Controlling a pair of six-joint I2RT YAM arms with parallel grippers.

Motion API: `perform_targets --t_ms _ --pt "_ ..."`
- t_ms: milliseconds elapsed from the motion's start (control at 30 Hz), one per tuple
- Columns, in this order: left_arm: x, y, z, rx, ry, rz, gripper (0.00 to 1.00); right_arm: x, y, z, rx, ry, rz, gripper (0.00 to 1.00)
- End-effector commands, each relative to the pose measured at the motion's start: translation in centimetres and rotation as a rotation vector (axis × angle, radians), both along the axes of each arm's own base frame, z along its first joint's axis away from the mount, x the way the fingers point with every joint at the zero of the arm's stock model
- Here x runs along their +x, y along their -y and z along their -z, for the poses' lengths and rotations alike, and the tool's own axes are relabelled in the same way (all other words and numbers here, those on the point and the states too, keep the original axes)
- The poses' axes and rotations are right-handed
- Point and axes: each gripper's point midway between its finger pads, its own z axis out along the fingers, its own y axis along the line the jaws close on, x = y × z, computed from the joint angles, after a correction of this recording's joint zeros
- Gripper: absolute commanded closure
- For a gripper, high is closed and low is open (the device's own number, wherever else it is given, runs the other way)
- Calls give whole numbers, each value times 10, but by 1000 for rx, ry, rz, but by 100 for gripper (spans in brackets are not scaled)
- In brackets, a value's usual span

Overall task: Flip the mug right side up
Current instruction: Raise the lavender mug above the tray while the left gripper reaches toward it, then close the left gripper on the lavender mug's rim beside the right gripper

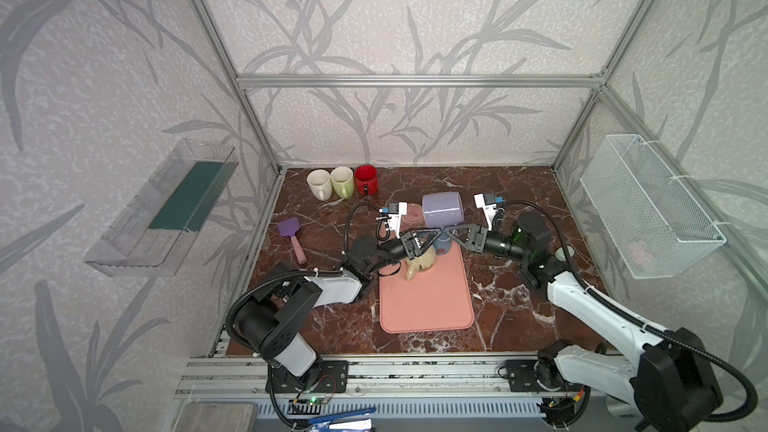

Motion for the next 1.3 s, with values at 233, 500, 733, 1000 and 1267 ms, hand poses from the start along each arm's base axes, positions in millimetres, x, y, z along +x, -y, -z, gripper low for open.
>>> perform_targets --t_ms 233,500,733,1000,1267 --pt "-6 1 -26 -54 76 44 71 -8 -6 -55 136 190 -82 100" --pt "-7 2 -30 -61 82 52 74 -3 -8 -46 136 170 -85 100" --pt "-5 4 -30 -61 74 62 82 -4 -9 -41 113 174 -85 100" --pt "-3 5 -25 -48 65 52 100 -4 -8 -39 98 186 -73 100" --pt "-5 -7 -19 11 76 -19 100 -2 -7 -30 71 165 -60 63"
